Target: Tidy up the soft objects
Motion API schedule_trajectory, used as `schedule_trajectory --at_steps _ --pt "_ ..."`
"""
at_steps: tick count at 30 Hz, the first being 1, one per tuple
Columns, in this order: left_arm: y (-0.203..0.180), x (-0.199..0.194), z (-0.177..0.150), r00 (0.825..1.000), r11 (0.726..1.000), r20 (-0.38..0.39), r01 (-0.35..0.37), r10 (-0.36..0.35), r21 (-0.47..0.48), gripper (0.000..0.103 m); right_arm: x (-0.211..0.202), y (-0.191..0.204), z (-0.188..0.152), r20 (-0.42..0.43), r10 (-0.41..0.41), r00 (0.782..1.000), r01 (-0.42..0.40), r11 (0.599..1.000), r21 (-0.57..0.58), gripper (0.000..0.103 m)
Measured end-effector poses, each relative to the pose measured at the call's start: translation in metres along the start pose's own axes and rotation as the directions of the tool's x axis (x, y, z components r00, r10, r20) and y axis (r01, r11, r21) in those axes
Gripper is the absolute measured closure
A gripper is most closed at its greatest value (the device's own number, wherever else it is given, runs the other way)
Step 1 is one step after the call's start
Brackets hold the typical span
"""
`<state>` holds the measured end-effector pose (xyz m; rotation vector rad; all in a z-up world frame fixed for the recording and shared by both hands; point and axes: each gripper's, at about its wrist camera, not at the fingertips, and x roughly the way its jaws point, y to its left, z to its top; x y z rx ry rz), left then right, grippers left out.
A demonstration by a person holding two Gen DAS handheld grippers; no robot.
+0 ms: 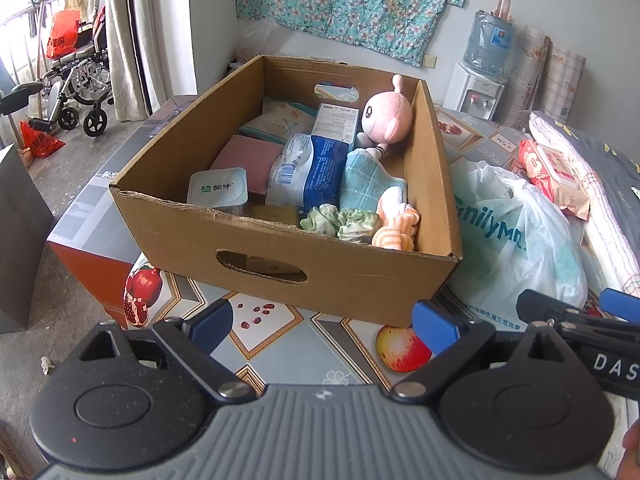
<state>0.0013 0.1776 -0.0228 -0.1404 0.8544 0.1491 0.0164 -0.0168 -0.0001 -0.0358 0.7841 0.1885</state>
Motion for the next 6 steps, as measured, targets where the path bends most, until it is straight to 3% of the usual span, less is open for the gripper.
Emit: schedule_trajectory --at_steps 6 --pt "-0.0004 -0.0001 0.0000 1.000 1.000 -0.001 0.001 -0.001 0.000 0.006 0.0000 -0.0001 0.0001 0.000 0.000 1.000 0.000 1.000 0.000 0.001"
